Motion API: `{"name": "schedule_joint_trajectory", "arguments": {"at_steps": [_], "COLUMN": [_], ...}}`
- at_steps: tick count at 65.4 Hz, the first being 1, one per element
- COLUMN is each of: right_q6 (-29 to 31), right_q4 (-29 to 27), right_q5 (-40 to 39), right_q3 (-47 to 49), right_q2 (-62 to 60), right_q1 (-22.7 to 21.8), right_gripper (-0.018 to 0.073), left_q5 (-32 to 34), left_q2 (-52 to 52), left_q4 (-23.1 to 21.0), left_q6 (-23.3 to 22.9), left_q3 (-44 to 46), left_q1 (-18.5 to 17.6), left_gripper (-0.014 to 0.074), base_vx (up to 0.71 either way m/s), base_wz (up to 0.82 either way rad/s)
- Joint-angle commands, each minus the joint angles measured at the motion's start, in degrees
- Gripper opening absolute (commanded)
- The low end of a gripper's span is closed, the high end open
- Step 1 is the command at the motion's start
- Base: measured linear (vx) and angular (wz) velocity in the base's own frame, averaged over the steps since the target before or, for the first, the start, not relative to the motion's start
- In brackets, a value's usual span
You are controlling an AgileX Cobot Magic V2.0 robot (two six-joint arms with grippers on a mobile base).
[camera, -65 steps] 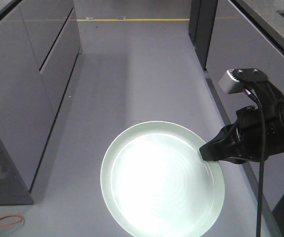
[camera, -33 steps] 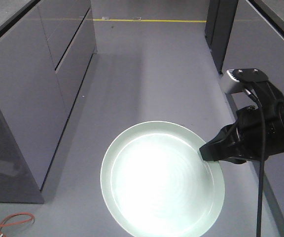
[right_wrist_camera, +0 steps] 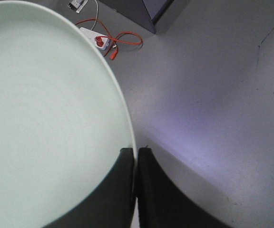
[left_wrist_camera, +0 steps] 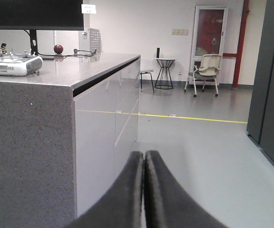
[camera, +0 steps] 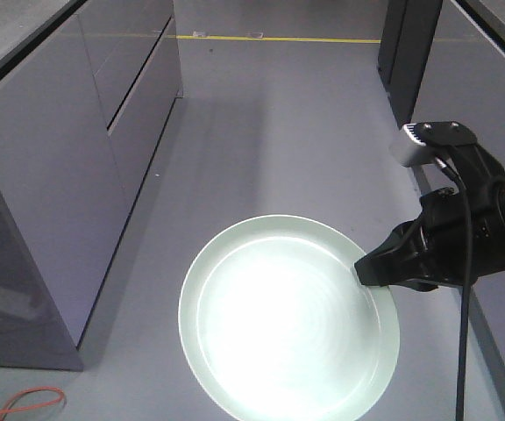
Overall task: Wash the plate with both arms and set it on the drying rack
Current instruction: 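Drive the base away from the counter holding the plate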
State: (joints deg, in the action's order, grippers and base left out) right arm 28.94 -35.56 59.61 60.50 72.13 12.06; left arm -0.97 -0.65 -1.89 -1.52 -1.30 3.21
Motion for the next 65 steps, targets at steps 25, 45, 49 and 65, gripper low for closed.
{"name": "schedule_joint_trajectory", "arguments": {"at_steps": [25,45,49,65], "right_q6": [0.24,0.24,0.24,0.24], "right_q4": [-2.63,-2.63,-2.63,-2.63], "right_q5": [-1.35,-1.41,-1.41,-1.41], "right_q3": [1.37,1.37,1.37,1.37], "right_q2": [-1.54,-1.54,-1.54,-1.54], "right_q1": [-0.17,-0.17,-0.17,-0.17], "right_gripper": [-0.0001,-0.0001,-0.0001,-0.0001], "left_q5": [4.48,4.48,4.48,4.48], "left_q2": [-0.85,-0.85,-0.85,-0.85], "left_q4": [-0.14,-0.14,-0.14,-0.14], "left_q6": [-0.50,-0.50,-0.50,-0.50], "left_q3": [1.23,1.23,1.23,1.23], "left_q1": [-0.19,-0.19,-0.19,-0.19], "left_gripper": [-0.0006,-0.0006,-0.0006,-0.0006], "base_vx": [0.12,0.12,0.12,0.12], "base_wz": [0.01,0.01,0.01,0.01]}}
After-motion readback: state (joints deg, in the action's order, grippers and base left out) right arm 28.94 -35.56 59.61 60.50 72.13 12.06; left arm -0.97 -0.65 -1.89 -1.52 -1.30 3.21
